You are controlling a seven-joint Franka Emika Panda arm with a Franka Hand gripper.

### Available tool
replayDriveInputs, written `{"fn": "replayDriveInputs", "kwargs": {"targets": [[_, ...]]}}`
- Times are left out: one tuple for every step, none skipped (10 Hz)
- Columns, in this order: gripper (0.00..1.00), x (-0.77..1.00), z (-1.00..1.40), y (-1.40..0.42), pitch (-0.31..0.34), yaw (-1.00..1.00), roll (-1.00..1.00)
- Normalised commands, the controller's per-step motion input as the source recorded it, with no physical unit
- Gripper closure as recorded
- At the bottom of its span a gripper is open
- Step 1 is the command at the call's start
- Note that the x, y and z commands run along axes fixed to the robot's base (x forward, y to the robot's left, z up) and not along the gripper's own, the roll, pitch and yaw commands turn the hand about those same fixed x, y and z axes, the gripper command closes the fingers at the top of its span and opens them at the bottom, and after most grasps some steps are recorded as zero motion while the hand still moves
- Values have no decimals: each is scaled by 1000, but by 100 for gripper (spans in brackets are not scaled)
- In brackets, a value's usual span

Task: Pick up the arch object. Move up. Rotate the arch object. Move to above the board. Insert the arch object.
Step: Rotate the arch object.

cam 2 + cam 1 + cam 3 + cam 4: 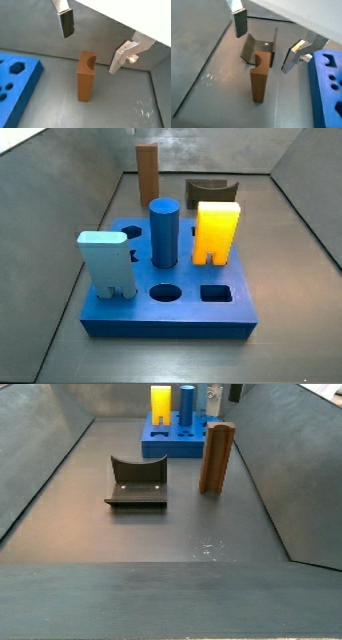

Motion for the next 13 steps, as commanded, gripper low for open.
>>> {"fn": "replayDriveInputs", "kwargs": {"targets": [[0,30,-24,-1,8,1000,-3],[0,30,-24,-1,8,1000,-3],[0,30,-24,-1,9,1000,-3],[0,30,-24,-1,9,1000,-3],[0,30,-23,-1,9,1000,-3],[0,30,-23,-1,9,1000,-3],[0,30,-23,-1,10,1000,-3],[0,30,-23,-1,10,1000,-3],[0,30,-23,-1,11,1000,-4],[0,31,-23,-1,11,1000,-4],[0,31,-22,-1,12,1000,-4],[0,31,-22,-1,12,1000,-4],[0,31,-22,-1,13,1000,-4]]}}
